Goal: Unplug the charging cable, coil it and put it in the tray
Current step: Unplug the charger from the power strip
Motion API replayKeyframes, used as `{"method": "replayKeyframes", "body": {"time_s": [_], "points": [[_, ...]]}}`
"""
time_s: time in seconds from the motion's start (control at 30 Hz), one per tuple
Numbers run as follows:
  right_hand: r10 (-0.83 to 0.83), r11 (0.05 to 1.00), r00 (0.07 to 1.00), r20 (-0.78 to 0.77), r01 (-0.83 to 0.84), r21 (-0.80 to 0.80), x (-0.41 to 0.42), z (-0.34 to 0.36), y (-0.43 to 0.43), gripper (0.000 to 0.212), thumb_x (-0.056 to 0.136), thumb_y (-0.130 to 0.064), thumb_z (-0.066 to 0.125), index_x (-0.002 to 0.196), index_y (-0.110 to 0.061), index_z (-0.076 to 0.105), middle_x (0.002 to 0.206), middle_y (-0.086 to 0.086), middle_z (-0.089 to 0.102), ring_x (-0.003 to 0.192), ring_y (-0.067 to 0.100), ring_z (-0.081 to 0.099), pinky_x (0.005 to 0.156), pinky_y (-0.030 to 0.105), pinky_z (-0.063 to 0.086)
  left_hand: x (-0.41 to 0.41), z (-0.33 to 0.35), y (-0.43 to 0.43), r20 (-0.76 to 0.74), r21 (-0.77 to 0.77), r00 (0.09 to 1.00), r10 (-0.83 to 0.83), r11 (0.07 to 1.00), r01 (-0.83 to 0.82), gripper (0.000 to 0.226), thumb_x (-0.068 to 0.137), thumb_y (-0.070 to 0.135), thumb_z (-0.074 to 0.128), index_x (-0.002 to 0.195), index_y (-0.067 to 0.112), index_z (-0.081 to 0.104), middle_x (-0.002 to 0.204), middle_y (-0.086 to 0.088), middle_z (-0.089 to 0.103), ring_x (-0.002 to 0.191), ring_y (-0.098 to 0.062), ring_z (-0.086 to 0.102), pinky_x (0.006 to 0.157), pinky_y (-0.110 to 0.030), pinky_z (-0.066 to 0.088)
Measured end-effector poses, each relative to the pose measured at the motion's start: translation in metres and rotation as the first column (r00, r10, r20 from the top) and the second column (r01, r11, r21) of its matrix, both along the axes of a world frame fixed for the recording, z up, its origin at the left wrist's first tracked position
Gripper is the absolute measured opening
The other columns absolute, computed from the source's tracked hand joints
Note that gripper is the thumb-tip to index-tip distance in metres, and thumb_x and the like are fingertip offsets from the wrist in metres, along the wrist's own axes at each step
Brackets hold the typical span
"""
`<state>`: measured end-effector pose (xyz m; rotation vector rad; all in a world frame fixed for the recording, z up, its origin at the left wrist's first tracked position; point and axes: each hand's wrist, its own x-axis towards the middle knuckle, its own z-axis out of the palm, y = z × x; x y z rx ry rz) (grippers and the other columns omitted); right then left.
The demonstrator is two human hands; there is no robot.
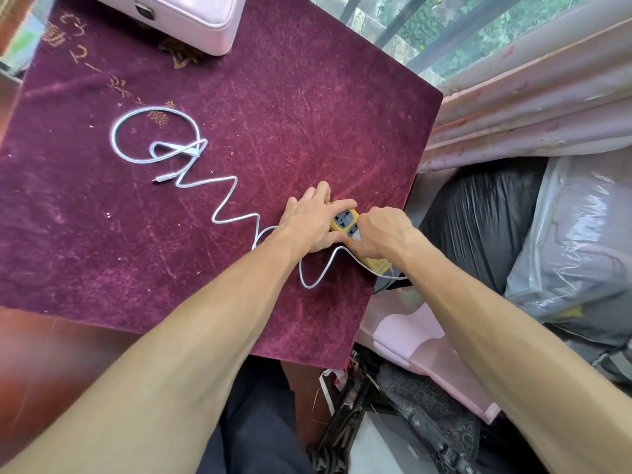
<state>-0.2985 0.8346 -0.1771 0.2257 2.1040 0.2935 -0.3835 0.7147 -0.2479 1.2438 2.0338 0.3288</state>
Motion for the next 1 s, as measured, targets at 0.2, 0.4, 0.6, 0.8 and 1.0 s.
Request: {"method": "replayKeyframes", "body": {"time_s": [0.2, 0.4, 0.6, 0.8, 1.0], "points": [[0.064, 0.997, 0.998, 0.005, -0.064, -0.032, -0.0006, 0.0015, 0.0032, 0.072, 0.107, -0.063, 0.034, 0.117, -0.002, 0.07, 0.112, 0.014, 0.076, 0.1, 0.032, 0.075, 0.079, 0.04, 0.057, 0.0031, 0.0003, -0.0016, -0.029, -0.006, 1.0, 0.009, 1.0, -0.009, 0.072, 0.086, 0.07, 0.058, 0.151, 0.05, 0.033, 0.127, -0.003, 0.04, 0.114, -0.022, 0.046, 0.092, -0.046, 0.046], [0.089, 0.995, 0.996, 0.018, -0.089, -0.037, -0.0009, 0.0026, 0.0027, 0.068, 0.108, -0.06, 0.036, 0.112, -0.002, 0.071, 0.109, 0.013, 0.077, 0.098, 0.031, 0.075, 0.071, 0.036, 0.048, 0.0053, 0.0009, -0.0017, -0.046, -0.011, 0.999, 0.014, 1.0, -0.015, 0.074, 0.087, 0.07, 0.057, 0.153, 0.05, 0.03, 0.129, -0.004, 0.041, 0.115, -0.023, 0.046, 0.093, -0.045, 0.045], [0.057, 0.998, 0.998, 0.004, -0.057, -0.032, 0.0015, 0.0056, 0.0009, 0.063, 0.108, -0.057, 0.038, 0.111, -0.002, 0.071, 0.109, 0.013, 0.077, 0.099, 0.032, 0.076, 0.073, 0.037, 0.051, 0.0064, 0.0023, -0.0012, -0.049, -0.02, 0.999, 0.016, 1.0, -0.017, 0.074, 0.088, 0.069, 0.057, 0.154, 0.05, 0.027, 0.129, -0.004, 0.04, 0.115, -0.023, 0.045, 0.094, -0.045, 0.044], [0.038, 0.998, 0.999, -0.003, -0.038, -0.048, 0.0, 0.0064, 0.0034, 0.065, 0.106, -0.058, 0.041, 0.106, -0.001, 0.071, 0.108, 0.017, 0.076, 0.098, 0.034, 0.075, 0.074, 0.039, 0.051, 0.0075, 0.0022, 0.0002, -0.05, -0.024, 0.999, 0.023, 0.999, -0.025, 0.075, 0.088, 0.068, 0.058, 0.154, 0.05, 0.027, 0.13, -0.004, 0.04, 0.117, -0.022, 0.044, 0.095, -0.046, 0.044], [0.032, 0.999, 0.999, 0.011, -0.031, -0.034, -0.0002, 0.0069, 0.0016, 0.063, 0.107, -0.056, 0.042, 0.12, 0.0, 0.068, 0.12, 0.018, 0.073, 0.108, 0.035, 0.073, 0.085, 0.041, 0.055, 0.0089, 0.0064, 0.0024, -0.062, -0.053, 0.998, 0.014, 0.998, -0.017, 0.075, 0.089, 0.067, 0.058, 0.155, 0.049, 0.026, 0.134, -0.004, 0.039, 0.121, -0.023, 0.044, 0.096, -0.046, 0.042]]}}
